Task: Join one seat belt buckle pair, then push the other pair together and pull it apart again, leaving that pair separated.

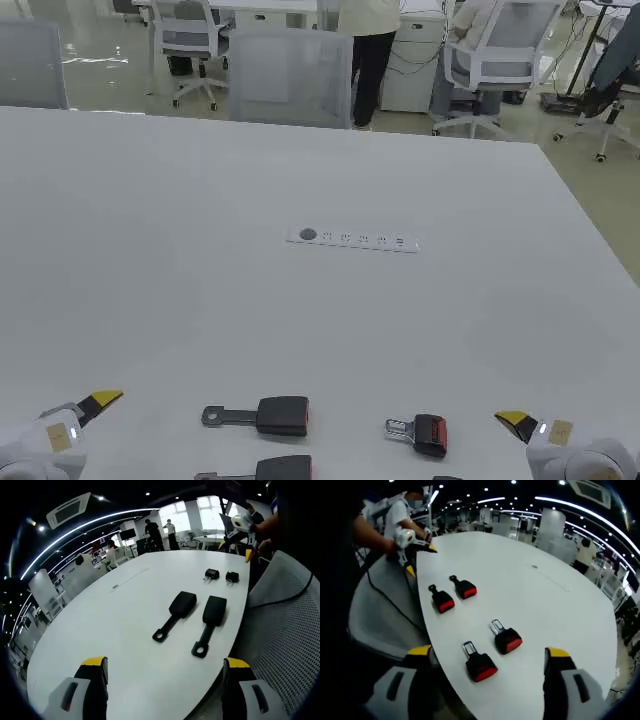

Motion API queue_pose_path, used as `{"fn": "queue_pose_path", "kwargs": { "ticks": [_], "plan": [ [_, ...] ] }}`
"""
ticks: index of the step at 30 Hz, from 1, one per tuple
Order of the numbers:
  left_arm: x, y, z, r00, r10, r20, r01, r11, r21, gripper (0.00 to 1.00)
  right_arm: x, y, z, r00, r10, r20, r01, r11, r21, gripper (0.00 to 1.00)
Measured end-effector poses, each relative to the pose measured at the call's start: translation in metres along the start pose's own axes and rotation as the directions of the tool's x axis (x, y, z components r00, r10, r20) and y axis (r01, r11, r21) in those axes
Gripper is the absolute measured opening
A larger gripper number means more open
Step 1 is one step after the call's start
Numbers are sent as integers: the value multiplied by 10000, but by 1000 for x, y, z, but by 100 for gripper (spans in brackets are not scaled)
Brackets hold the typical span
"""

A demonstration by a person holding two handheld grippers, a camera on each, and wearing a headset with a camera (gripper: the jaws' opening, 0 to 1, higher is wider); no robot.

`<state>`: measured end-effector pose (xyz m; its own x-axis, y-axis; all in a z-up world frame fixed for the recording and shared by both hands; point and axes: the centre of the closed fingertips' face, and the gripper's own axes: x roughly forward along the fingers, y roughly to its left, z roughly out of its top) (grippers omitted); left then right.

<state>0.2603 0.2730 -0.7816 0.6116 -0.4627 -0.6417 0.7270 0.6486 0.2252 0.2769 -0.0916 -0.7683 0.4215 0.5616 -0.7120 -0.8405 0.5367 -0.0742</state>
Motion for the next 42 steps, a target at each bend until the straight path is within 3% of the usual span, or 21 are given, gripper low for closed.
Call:
{"fn": "queue_pose_path", "kwargs": {
  "ticks": [42],
  "plan": [
    [1, -1, -5, 9997, -36, -254, 39, 9999, 136, 95, -5, 9, -16, 9997, 98, -229, -96, 9999, 59, 89]
  ]
}}
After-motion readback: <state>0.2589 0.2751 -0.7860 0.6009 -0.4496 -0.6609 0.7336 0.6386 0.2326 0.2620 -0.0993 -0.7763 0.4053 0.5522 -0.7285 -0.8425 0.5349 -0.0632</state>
